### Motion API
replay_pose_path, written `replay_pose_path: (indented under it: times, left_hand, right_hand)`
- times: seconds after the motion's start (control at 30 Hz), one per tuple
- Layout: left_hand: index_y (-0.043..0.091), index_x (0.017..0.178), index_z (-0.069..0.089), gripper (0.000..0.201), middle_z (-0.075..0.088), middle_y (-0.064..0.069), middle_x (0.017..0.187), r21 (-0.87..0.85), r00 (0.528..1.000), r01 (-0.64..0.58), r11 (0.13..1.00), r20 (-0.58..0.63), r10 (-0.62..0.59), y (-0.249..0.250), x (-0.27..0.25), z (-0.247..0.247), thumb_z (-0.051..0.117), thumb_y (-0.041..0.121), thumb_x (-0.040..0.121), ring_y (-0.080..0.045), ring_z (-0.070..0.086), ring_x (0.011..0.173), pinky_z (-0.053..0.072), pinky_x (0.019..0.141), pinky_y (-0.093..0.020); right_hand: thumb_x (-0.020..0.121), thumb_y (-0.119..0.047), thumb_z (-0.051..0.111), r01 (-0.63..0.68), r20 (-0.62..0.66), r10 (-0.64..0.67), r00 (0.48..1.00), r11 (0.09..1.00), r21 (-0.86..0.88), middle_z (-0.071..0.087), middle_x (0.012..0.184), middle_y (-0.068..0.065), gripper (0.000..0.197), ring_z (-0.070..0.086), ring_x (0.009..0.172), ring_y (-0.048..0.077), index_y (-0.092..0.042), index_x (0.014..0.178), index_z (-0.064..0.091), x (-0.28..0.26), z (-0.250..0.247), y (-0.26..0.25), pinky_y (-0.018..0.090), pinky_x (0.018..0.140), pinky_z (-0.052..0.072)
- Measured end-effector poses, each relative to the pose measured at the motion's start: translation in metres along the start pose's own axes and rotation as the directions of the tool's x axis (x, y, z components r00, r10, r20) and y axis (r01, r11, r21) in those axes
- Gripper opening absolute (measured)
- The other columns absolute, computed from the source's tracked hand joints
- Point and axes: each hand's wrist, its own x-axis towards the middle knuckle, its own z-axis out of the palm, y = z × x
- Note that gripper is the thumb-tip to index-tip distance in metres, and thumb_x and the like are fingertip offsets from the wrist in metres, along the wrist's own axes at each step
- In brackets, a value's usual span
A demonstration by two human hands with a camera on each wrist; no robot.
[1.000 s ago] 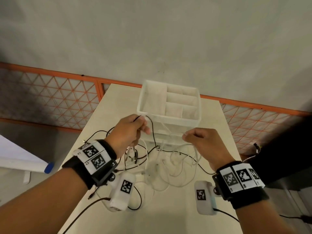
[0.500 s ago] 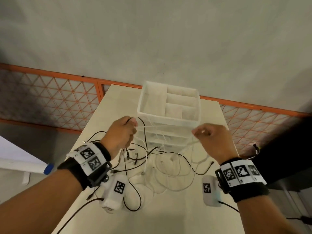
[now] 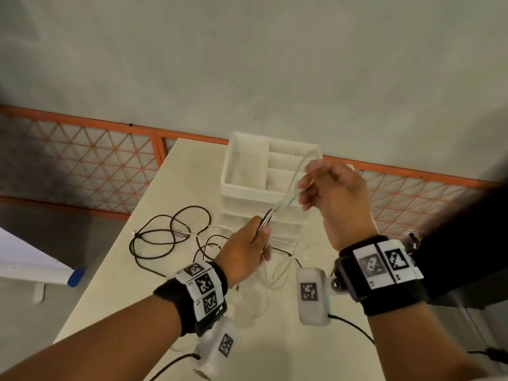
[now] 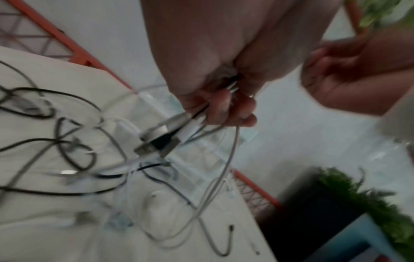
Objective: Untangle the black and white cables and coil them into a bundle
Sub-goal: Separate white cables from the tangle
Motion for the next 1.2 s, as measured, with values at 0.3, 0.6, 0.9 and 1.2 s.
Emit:
replay_pose_path:
  times: [0.3,0.6,0.9,1.2]
  left_hand:
    - [0.012,0.084,0.056,0.026,0.066,-0.005,0.080,-0.074,0.883,0.392,0.917,-0.249,-0.398,-0.040,0.010,-0.052,0.038,0.020,0.101,-0.015,0.042,0.050,0.028,0.039,-0.021]
    - [0.016,0.106,0.057,0.040,0.074,0.002,0.095,-0.306,1.000,0.023,0.952,0.021,-0.018,0.074,0.007,-0.065,0.051,0.054,0.094,-0.006,0.044,0.055,0.037,0.052,-0.023]
    - [0.017,0.068,0.064,0.045,0.071,0.000,0.072,0.202,0.975,0.210,0.956,-0.116,-0.190,-0.009,0.003,-0.058,0.049,0.048,0.097,-0.015,0.053,0.061,0.040,0.059,-0.029]
    - [0.016,0.074,0.057,0.031,0.052,0.001,0.054,-0.449,0.953,0.089,0.889,-0.221,-0.207,0.049,0.007,-0.105,0.057,0.038,0.096,-0.011,0.026,0.042,0.021,0.038,-0.022]
  right_hand:
    - [0.096,-0.012,0.058,0.003,-0.236,-0.081,0.968,0.950,-0.312,0.053,0.055,-0.016,0.026,0.041,0.049,0.004,-0.026,0.082,0.075,0.016,-0.040,0.002,0.025,0.053,0.034]
    - [0.096,-0.030,0.067,0.273,0.271,-0.177,0.946,0.887,-0.372,0.076,0.092,0.017,0.016,0.062,0.093,0.054,-0.039,0.090,0.078,-0.005,-0.002,-0.001,0.064,0.081,0.053]
    - [0.097,-0.032,0.065,0.343,-0.162,-0.440,0.883,0.842,-0.417,0.059,0.069,0.016,0.014,0.044,0.061,0.013,-0.040,0.087,0.071,0.020,-0.040,-0.009,0.022,0.055,0.039]
    - [0.095,-0.041,0.057,-0.417,-0.294,0.343,0.892,0.374,-0.828,0.076,0.098,0.012,0.033,0.067,0.094,0.035,-0.016,0.083,0.074,0.000,-0.102,0.136,0.029,0.075,0.041]
